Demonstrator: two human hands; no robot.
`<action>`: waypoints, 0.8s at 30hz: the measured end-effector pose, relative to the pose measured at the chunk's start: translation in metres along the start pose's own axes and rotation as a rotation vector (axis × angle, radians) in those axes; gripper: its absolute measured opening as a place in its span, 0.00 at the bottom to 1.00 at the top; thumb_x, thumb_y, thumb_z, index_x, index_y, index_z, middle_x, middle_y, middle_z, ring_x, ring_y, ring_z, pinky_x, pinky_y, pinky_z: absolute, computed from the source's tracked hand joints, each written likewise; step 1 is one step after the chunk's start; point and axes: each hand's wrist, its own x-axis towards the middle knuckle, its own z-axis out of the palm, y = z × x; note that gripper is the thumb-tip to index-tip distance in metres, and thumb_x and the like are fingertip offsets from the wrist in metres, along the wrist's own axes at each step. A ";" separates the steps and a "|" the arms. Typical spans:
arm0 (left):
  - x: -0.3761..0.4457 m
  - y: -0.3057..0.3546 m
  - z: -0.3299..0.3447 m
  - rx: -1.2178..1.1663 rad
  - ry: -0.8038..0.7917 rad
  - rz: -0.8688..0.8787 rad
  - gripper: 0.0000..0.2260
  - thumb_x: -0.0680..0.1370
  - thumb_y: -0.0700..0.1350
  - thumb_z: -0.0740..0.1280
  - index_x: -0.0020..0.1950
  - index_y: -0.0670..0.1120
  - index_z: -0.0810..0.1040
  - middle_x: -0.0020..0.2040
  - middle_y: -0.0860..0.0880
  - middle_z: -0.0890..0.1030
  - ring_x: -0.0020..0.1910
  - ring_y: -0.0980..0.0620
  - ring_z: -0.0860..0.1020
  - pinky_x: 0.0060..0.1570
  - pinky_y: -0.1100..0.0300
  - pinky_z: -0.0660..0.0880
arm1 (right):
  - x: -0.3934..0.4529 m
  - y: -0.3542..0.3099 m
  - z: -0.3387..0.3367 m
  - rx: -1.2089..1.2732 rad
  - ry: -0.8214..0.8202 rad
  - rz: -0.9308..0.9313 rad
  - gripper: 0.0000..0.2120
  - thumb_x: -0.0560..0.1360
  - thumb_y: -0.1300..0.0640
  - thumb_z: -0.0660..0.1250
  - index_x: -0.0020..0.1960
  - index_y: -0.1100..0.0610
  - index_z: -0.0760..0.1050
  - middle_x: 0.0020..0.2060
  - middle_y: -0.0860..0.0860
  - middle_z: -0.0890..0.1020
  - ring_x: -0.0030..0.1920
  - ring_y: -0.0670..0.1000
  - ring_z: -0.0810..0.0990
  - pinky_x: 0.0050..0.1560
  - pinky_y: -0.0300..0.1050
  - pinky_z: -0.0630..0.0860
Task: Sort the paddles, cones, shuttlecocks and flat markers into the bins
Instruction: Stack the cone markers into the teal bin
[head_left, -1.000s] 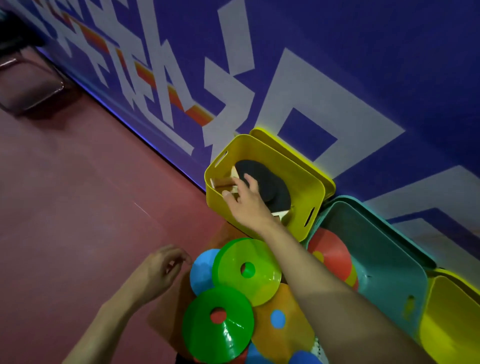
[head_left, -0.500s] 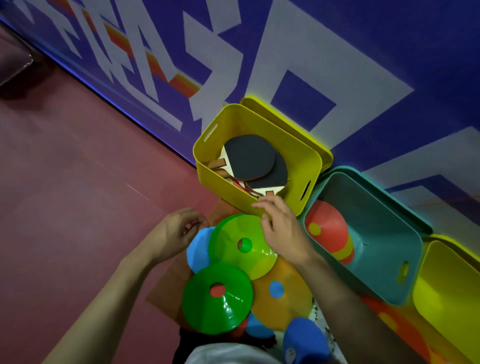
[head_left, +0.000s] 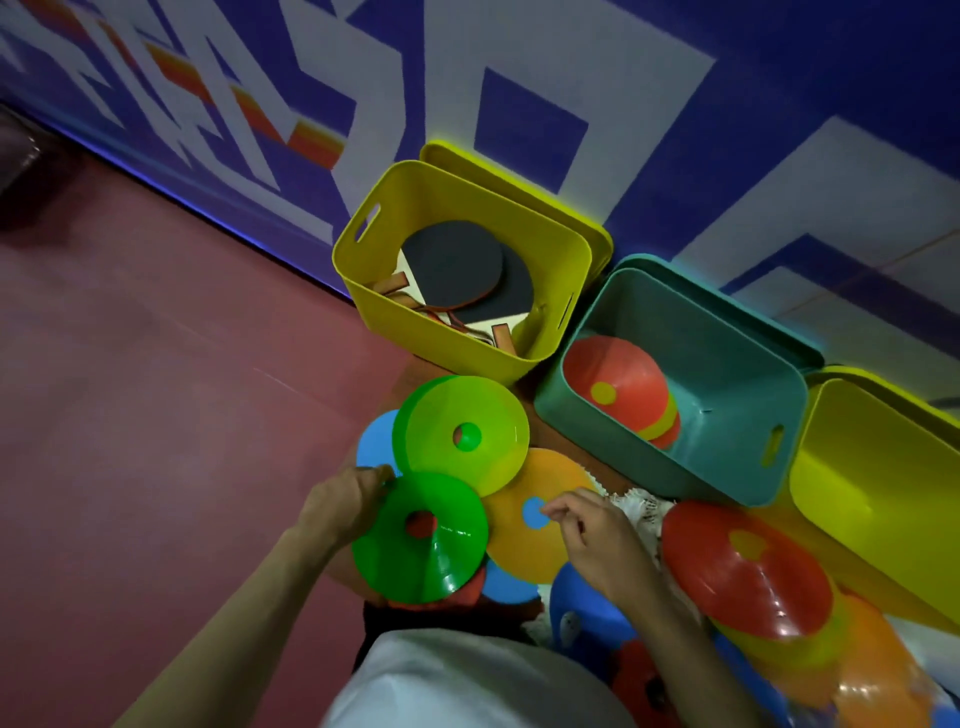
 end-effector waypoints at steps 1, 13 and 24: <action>-0.004 0.003 -0.001 0.037 0.015 -0.015 0.18 0.77 0.58 0.53 0.62 0.55 0.72 0.54 0.44 0.80 0.50 0.40 0.81 0.46 0.46 0.78 | -0.006 0.006 0.001 0.015 -0.002 0.022 0.14 0.81 0.62 0.57 0.53 0.49 0.80 0.50 0.43 0.79 0.52 0.37 0.78 0.52 0.40 0.77; -0.032 0.084 -0.094 -0.092 0.329 0.159 0.15 0.76 0.52 0.56 0.58 0.53 0.76 0.46 0.44 0.84 0.43 0.39 0.82 0.38 0.47 0.78 | -0.067 0.058 -0.002 -0.223 0.069 0.060 0.15 0.78 0.55 0.62 0.63 0.45 0.75 0.57 0.43 0.73 0.58 0.49 0.71 0.63 0.45 0.70; 0.029 0.257 -0.172 -0.011 0.482 0.525 0.13 0.77 0.50 0.58 0.50 0.44 0.79 0.39 0.41 0.83 0.39 0.39 0.81 0.35 0.49 0.73 | -0.148 0.114 -0.070 -0.312 0.475 0.228 0.21 0.69 0.58 0.74 0.62 0.51 0.78 0.57 0.49 0.75 0.56 0.55 0.71 0.55 0.53 0.75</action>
